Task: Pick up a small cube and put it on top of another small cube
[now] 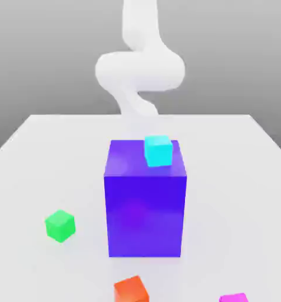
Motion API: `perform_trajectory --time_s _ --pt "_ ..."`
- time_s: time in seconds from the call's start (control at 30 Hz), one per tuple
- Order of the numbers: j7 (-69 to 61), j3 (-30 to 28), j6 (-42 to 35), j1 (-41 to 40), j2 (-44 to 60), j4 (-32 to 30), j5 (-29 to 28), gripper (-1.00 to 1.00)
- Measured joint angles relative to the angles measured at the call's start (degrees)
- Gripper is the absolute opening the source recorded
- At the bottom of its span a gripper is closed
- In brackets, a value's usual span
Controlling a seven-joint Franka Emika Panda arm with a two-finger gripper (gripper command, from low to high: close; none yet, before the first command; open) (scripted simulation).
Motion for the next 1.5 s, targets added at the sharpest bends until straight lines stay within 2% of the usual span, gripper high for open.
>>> perform_trajectory --time_s 0.57,1.0,1.17,1.2,1.4,1.5 --pt "9.15 8.57 8.31 0.3 35.67 3.62 -6.95 0.0" --pt "14.15 10.42 14.87 4.93 62.29 6.27 -9.43 0.0" --pt "16.04 8.51 21.14 7.19 72.6 8.28 -11.49 0.0" --pt "16.29 8.11 22.06 7.52 73.84 8.56 -11.83 -1.0" --pt "16.4 7.93 22.57 7.68 74.46 8.71 -11.98 -1.0" --pt "15.45 9.1 19.6 6.79 70.55 7.77 -10.65 -1.0"
